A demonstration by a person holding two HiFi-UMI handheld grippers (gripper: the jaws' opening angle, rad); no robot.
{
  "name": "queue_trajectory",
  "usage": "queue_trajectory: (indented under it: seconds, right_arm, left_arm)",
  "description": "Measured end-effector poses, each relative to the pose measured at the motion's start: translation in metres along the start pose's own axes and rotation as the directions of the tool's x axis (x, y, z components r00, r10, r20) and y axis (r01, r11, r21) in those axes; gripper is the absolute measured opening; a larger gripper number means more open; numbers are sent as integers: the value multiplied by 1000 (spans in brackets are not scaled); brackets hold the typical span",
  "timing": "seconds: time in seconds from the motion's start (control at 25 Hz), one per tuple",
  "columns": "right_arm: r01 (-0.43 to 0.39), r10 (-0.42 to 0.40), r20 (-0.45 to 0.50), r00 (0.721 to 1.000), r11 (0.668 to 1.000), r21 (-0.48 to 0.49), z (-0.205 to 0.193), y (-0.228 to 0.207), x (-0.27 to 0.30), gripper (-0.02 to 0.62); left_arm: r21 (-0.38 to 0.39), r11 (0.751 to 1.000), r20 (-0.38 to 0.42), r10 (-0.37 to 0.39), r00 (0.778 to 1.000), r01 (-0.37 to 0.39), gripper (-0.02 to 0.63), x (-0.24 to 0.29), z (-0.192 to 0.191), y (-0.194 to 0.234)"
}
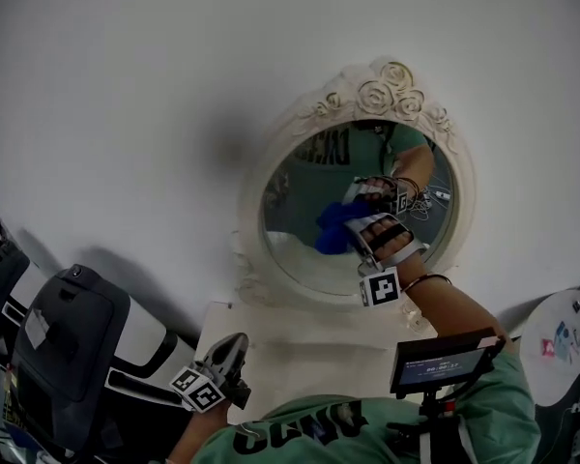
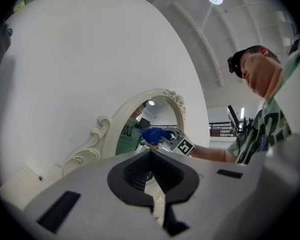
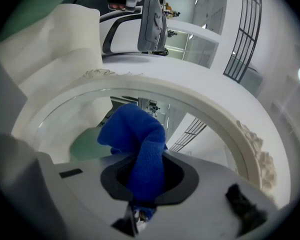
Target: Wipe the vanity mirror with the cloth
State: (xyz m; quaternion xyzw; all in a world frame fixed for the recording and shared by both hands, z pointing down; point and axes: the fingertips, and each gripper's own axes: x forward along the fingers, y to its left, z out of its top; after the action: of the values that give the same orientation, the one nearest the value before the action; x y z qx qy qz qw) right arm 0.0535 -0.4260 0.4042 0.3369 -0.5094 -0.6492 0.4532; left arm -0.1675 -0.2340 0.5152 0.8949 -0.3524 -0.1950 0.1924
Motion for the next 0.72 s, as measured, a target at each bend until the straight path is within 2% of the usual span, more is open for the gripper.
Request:
queue_trajectory:
  seconds: [0.2,0.4,0.52,0.72]
  right_arm:
    - [-35,31,-189,982,999,-15,-98,24,-63,51]
    - [-100,95,-345,934,995,5,-187,55,-104,51]
    - [-114,112,-374,921,993,17,-204,61,-116,51]
    - [-132,138,-410,901,990,43,-193,58,-111,51]
  left_arm:
    - [-9,993,-40,-114,993,114,0,44,-18,-25]
    - [-29,988,-76,-157,985,155,0,78,-35,-44]
    - [-27,986,-78,-167,983,165,0,84,-37,-51]
    - [-14,989,-56,-151,987,150,0,66,-31,-46]
